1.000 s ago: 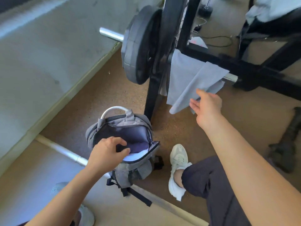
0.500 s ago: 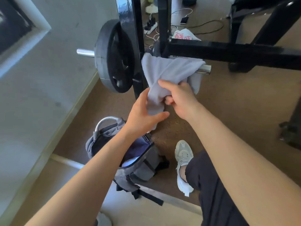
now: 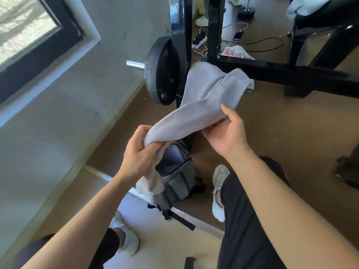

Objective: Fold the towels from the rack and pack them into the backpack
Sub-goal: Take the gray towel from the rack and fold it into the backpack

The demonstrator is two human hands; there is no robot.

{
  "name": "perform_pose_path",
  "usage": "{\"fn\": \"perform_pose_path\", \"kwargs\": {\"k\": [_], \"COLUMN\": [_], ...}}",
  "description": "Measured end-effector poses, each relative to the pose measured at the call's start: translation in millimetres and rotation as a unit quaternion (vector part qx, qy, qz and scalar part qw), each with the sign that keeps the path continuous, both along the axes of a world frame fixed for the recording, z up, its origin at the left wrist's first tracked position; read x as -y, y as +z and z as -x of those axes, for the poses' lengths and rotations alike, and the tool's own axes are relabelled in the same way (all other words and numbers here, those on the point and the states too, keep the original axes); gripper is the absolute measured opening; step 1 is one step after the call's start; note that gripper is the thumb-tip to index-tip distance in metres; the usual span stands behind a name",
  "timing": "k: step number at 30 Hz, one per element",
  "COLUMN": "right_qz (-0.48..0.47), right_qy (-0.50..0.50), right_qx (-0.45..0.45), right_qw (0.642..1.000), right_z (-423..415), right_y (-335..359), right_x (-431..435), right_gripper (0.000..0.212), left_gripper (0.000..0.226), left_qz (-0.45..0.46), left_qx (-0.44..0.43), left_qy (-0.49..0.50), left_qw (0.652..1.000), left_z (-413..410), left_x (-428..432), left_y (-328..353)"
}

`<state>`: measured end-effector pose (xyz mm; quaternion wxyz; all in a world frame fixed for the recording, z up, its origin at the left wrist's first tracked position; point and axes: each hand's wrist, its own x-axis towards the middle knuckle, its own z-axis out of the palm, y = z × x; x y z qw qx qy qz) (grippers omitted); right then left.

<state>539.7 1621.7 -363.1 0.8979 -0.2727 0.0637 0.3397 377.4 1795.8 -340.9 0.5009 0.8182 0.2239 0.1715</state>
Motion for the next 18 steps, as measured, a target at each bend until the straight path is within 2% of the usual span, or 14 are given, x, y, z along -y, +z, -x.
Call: {"fn": "perform_pose_path", "kwargs": {"k": [3, 5, 7, 9, 11, 14, 18], "right_qz": [0.043, 0.110, 0.192, 0.257, 0.270, 0.289, 0.324], "right_qy": [0.003, 0.039, 0.081, 0.115, 0.145, 0.180, 0.232], "right_qx": [-0.032, -0.003, 0.068, 0.160, 0.228, 0.300, 0.392], "right_qw": [0.999, 0.993, 0.976, 0.946, 0.924, 0.891, 0.829], "right_z": [27.4, 51.0, 76.9, 103.9, 131.5, 168.4, 203.3], "right_y": [1.1, 5.1, 7.2, 8.4, 8.1, 8.8, 10.1], "right_x": [11.0, 15.9, 19.4, 21.4, 21.0, 16.9, 7.9], "right_gripper": [0.019, 0.013, 0.013, 0.022, 0.030, 0.030, 0.028], "left_gripper": [0.024, 0.021, 0.021, 0.027, 0.042, 0.059, 0.055], "left_qz": [0.029, 0.051, 0.070, 0.083, 0.106, 0.143, 0.062], "left_qx": [0.002, -0.003, -0.028, -0.076, -0.113, -0.094, -0.082], "left_qy": [0.055, 0.078, 0.089, 0.086, 0.070, 0.050, -0.022], "left_qw": [0.998, 0.996, 0.993, 0.990, 0.985, 0.984, 0.994], "left_z": [44.6, 73.0, 99.0, 122.3, 145.0, 172.7, 188.2], "left_x": [-10.1, -12.4, -13.6, -15.6, -14.9, -3.9, 18.8], "left_y": [5.5, 6.0, 0.9, -11.1, -25.3, -45.4, -54.3]}}
